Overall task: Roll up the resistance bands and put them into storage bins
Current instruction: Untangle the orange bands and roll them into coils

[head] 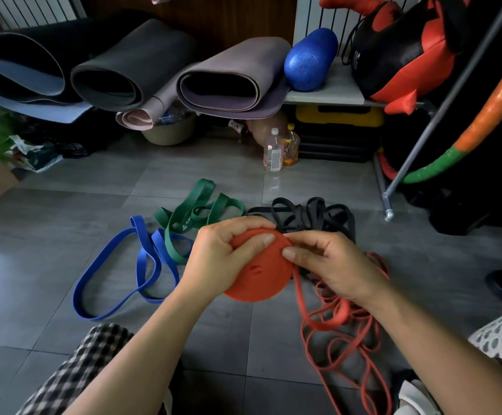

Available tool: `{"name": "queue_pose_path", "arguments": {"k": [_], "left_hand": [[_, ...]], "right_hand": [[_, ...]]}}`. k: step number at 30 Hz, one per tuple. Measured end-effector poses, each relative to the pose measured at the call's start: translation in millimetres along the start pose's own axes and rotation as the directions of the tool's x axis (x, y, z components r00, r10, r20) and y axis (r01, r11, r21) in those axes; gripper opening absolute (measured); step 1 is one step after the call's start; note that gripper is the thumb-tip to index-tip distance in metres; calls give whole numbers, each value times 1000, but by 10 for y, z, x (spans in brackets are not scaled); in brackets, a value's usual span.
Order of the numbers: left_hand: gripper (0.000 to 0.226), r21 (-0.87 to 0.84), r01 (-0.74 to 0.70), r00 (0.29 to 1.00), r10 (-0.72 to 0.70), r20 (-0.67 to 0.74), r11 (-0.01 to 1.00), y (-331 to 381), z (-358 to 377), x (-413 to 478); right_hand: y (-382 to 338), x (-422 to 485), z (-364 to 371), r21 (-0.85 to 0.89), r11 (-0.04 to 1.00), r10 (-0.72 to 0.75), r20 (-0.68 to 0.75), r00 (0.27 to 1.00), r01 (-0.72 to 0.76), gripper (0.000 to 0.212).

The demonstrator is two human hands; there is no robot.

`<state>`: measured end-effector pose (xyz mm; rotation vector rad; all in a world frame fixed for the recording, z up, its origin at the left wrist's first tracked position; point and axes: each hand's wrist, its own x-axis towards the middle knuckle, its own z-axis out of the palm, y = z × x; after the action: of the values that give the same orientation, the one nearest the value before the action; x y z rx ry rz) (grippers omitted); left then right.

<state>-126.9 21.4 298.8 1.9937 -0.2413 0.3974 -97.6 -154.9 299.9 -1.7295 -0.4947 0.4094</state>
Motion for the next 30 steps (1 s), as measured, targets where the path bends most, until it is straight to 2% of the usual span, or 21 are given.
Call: {"name": "queue_pose_path", "arguments": {"k": [3,6,9,12,18,22,26,28,30], "left_hand": [[18,-103,72,996,-77,-50,992,23,-1,23],[19,-213,115,978,-149,-149,970,39,16,38],[15,-328,150,935,-241,-259,933,62,56,54],[13,-378,164,890,-301,-342,911,81,130,68],[12,-501,149,777,-414,-474,852,105,252,146],[11,-577,176,727,-500,-470,798,101,348,142],[6,-681,226,674,-617,-406,696,109,440,127],[9,-670,259,692,-618,-374,695,100,477,114],[9,-636,309,739,-599,-307,707,88,476,113]], "right_hand": [[27,31,-43,75,996,53,-53,997,-49,24],[76,29,-40,224,966,147,-81,986,-126,27],[87,24,46,430,890,209,-86,974,-153,18],[86,53,137,588,799,249,-135,959,-125,21],[98,87,286,737,668,336,-169,927,-108,31],[128,81,373,784,617,395,-231,889,-70,43],[135,74,348,790,610,430,-261,864,-65,35],[135,86,274,765,640,432,-276,858,-76,23],[130,109,152,724,683,419,-283,863,-94,12]]}}
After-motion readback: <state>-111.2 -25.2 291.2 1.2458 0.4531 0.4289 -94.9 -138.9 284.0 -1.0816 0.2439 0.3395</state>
